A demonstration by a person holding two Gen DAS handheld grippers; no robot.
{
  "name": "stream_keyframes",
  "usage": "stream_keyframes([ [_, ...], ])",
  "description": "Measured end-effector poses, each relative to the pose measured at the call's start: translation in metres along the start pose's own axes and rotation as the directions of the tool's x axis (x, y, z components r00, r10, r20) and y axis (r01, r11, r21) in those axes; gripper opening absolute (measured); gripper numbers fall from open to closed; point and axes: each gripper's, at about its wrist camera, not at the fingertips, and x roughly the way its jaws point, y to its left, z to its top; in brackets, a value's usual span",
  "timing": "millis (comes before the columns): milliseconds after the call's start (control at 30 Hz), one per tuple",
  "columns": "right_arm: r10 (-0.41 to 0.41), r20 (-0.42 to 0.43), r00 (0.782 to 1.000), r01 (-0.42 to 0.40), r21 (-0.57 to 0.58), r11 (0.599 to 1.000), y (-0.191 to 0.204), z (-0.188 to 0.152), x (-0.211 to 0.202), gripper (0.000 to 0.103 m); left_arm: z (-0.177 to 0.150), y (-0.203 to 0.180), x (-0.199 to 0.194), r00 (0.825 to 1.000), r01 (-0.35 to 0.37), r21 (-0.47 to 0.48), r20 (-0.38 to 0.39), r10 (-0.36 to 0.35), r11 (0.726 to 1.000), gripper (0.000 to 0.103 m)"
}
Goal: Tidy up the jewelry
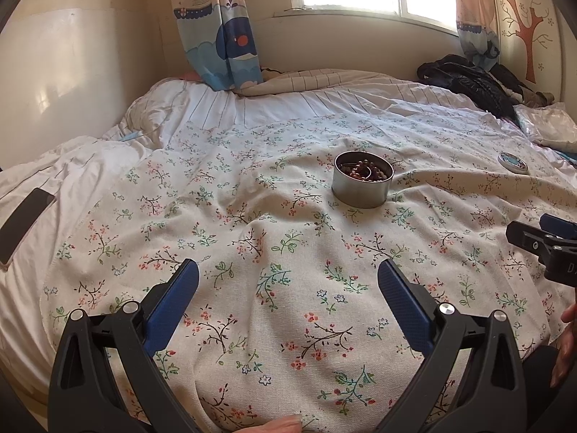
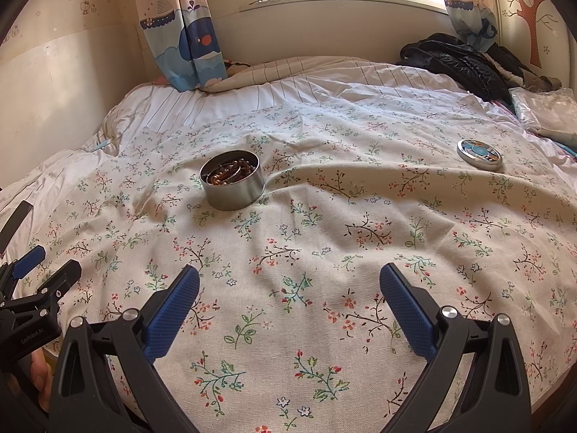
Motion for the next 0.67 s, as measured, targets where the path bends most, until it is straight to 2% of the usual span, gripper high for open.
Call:
stream_keyframes([
  [100, 0.0, 0.0, 1.0, 0.0, 0.0, 1.0, 0.0001, 0.0001, 0.0, 0.096, 0.0012, -0.0003, -0.0002, 1.0, 0.001, 0.0, 0.002, -0.001, 1.0, 0.096],
  [233, 0.0, 0.0, 1.0, 0.0, 0.0, 1.0, -0.0002, 0.0001, 0.0001, 0.096, 0.0006, -0.0022, -0.0059, 0.999, 0.014, 0.013, 0.042, -0.015, 1.0, 0.096],
  [333, 0.001, 0.0, 1.0, -0.001, 0.001, 1.0, 0.0009, 0.0004, 0.0002, 0.096, 0.0, -0.0071, -0.0074, 0.998, -0.008, 0.035, 0.058, 0.006, 0.999, 0.096],
  [467, 0.003, 0.001, 1.0, -0.003, 0.002, 1.0, 0.0032, -0.0007, -0.0003, 0.096, 0.0001, -0.0072, -0.0027, 1.0, -0.009, 0.033, 0.028, 0.009, 0.999, 0.096],
  [667, 0.003, 0.001, 1.0, -0.003, 0.002, 1.0, 0.0029, -0.0005, -0.0004, 0.096, -0.0008, -0.0028, -0.0022, 1.0, -0.007, 0.014, 0.024, 0.007, 1.0, 0.096],
])
